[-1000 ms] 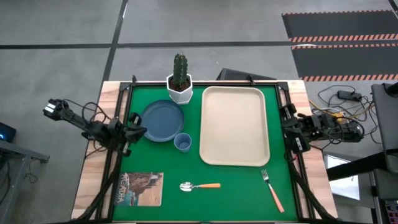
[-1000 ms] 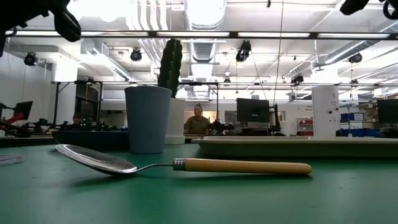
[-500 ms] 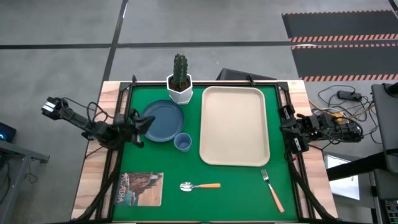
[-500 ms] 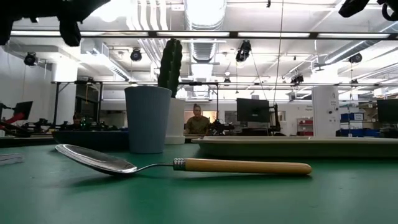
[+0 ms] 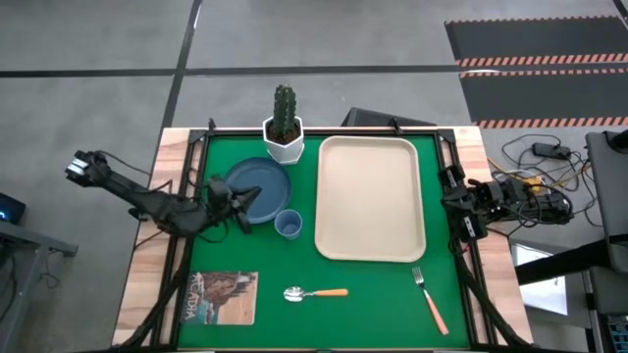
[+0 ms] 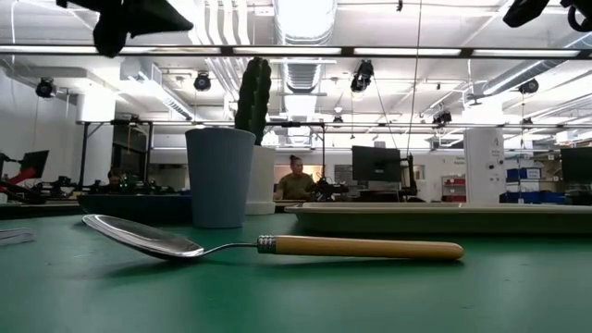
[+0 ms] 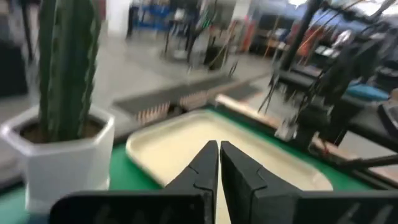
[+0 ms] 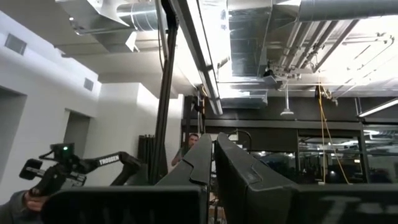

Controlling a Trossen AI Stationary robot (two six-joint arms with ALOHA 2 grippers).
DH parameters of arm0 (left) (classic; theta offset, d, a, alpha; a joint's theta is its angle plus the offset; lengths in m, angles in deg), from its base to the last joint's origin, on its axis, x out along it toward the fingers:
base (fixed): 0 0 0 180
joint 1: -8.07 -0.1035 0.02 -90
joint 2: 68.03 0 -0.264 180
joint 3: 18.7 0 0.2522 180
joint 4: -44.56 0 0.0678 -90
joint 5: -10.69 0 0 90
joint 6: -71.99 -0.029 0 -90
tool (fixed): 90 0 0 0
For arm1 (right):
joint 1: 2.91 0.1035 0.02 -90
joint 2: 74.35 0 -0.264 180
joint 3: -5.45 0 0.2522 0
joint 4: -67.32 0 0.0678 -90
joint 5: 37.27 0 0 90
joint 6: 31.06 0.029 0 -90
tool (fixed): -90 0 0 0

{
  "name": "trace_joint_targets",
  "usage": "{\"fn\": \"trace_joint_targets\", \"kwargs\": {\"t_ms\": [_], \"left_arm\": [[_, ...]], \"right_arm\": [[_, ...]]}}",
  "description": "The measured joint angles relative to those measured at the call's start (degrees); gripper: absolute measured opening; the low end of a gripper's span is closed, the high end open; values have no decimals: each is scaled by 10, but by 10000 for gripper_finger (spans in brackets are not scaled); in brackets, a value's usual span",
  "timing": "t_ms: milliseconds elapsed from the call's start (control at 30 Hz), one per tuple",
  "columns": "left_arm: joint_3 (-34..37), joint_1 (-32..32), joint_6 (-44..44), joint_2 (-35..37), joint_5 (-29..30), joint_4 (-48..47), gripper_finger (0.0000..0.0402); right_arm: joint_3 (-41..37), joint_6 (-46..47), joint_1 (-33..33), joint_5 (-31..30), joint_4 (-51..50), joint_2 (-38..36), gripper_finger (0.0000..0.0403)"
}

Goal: Pick and place plate/cup/fork/spoon on tray
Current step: Put the blue plate at the center of the white serving tray

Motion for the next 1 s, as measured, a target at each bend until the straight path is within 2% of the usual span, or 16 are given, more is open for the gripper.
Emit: {"fn": "trace_joint_targets", "kwargs": {"t_ms": [67, 167, 300, 467, 567, 1000], "left_arm": [[-20, -7, 95, -6, -20, -109, 0], [-45, -31, 229, -20, -90, -249, 0], [-54, -63, 333, -48, -174, -366, 0], [-37, -97, 337, -86, -268, -391, 0], [-35, -108, 315, -107, -296, -390, 0], [-34, -119, 278, -144, -301, -389, 0]], "right_arm": [[0, 0, 0, 0, 0, 0, 11], [0, 0, 0, 0, 0, 0, 11], [0, 0, 0, 0, 0, 0, 11], [0, 0, 0, 0, -1, 0, 11], [0, 5, 0, 0, -1, 0, 11], [0, 6, 0, 0, -6, 0, 11]]}}
